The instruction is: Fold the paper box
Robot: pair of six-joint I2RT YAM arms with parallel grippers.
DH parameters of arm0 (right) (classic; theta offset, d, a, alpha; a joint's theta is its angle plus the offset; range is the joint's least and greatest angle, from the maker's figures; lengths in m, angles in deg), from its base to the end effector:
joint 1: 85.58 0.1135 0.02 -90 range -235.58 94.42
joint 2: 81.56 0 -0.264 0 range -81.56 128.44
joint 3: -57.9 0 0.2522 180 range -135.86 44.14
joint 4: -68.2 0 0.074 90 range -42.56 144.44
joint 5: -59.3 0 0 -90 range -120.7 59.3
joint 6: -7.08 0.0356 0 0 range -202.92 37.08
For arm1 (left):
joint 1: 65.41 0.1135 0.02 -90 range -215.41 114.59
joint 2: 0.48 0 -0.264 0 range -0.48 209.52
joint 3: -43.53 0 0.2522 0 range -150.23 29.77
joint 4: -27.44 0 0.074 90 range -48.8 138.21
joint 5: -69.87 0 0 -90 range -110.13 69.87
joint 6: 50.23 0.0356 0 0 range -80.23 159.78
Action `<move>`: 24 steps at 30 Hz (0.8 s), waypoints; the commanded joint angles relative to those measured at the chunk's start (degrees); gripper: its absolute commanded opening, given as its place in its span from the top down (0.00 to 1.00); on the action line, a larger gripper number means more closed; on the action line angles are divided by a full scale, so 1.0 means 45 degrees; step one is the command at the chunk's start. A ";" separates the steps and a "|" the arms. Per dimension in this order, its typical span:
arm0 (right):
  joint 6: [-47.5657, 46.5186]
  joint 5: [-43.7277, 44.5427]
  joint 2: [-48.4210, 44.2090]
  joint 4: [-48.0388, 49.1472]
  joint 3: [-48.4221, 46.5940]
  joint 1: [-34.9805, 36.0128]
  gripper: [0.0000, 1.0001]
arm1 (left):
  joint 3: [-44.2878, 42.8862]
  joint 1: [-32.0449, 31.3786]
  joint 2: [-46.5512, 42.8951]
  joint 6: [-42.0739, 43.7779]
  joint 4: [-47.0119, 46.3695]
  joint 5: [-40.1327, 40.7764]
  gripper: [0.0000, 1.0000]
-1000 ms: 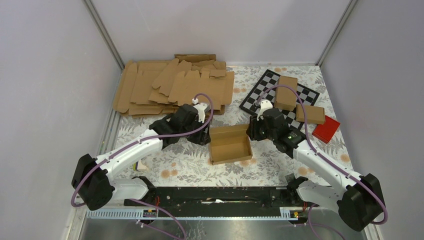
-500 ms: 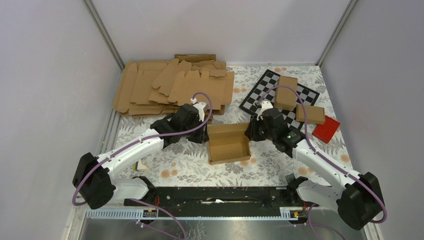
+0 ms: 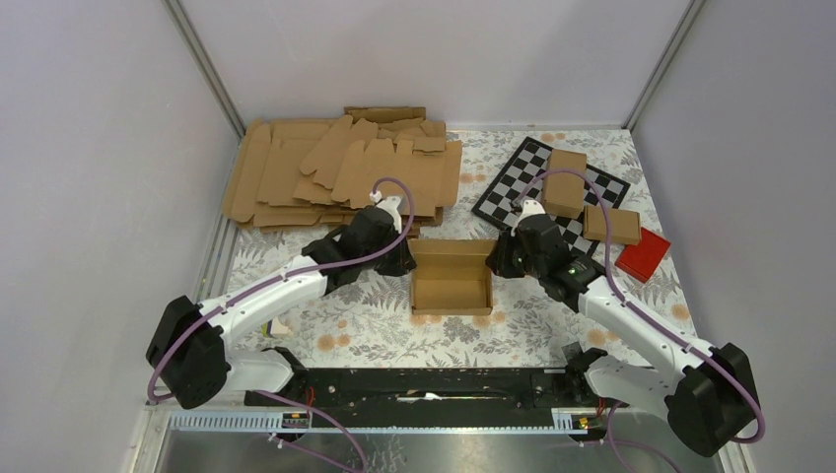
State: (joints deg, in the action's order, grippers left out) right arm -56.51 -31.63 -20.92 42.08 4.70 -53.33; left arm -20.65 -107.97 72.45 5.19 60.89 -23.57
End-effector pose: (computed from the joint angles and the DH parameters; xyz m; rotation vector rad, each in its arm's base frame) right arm 0.1959 0.1243 0.2503 -0.1227 2.2166 0.5993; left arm 0.1996 -0.1862 0.2539 0.2010 2.4182 -0.7273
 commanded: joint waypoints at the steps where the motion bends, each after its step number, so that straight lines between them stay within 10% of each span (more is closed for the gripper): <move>1: 0.0501 0.0315 -0.0383 0.0373 -0.0042 -0.0021 0.86 | 0.0417 -0.0011 -0.0080 -0.0392 -0.1492 0.0183 1.00; 24: -0.0641 0.1009 -0.1421 0.3589 0.2695 0.0316 0.94 | 0.4644 -0.1223 -0.1779 0.1502 -0.8823 0.2254 1.00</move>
State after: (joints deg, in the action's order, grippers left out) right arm -59.17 -30.28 -25.66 53.14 14.45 -52.26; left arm -1.85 -112.15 66.61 8.95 33.09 -16.07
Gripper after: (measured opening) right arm 0.197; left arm 0.019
